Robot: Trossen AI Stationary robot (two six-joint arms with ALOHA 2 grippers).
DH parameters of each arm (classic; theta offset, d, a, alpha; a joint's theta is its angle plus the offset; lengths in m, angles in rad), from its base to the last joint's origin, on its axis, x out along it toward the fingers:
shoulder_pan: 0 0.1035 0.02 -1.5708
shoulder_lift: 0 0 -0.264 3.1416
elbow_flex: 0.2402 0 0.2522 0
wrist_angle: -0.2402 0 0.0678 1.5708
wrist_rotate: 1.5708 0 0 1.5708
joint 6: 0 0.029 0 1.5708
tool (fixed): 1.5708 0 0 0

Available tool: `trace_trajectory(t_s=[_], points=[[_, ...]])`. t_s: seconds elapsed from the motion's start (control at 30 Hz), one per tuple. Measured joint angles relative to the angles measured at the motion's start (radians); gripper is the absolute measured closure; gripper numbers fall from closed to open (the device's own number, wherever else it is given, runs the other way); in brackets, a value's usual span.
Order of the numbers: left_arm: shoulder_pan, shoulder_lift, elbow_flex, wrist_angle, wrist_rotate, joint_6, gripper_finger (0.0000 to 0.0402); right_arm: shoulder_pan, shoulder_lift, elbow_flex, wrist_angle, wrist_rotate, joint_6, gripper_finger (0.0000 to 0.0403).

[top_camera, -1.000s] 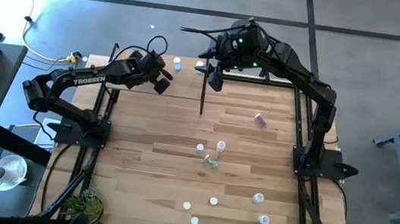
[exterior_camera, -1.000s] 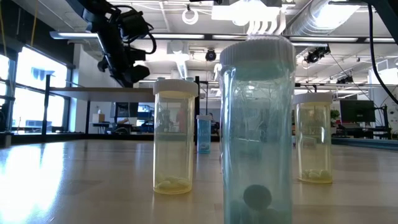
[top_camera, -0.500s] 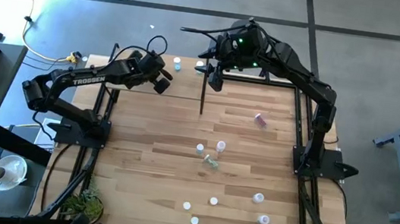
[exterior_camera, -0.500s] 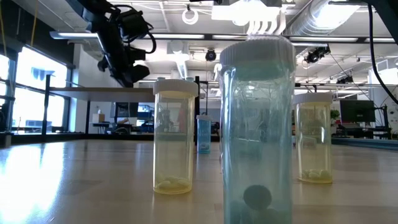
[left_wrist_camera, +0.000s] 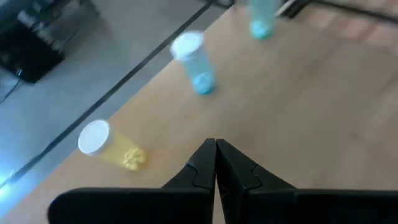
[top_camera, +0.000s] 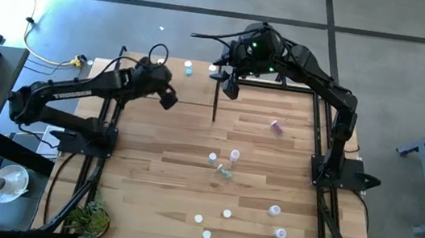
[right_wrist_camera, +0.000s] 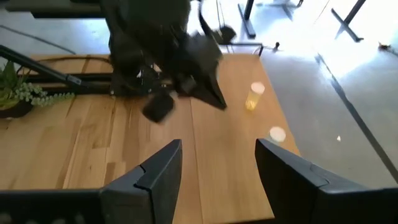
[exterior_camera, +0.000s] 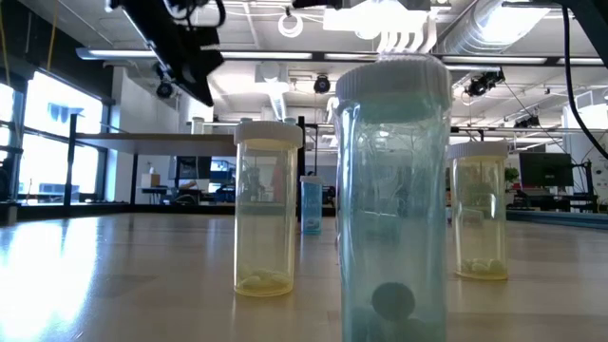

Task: Pick and place medicine bottles onto shelf by color
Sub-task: Put the top white pill bottle on the shelf

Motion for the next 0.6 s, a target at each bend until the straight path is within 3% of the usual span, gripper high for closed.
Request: trace_trajectory(t_s=[0.3,0.6], points=[[-0.162,-0.143,-0.047,-0.02,0.0,-0.06,0.0401,0.001,-0.064,0.0,-0.113,0.062,0.025,0.0208],[-0.275,-0.253,-0.261,0.241,0.034,-0.109,0.0401,0.004,-0.11,-0.001,-0.364,0.057,0.097,0.0208]])
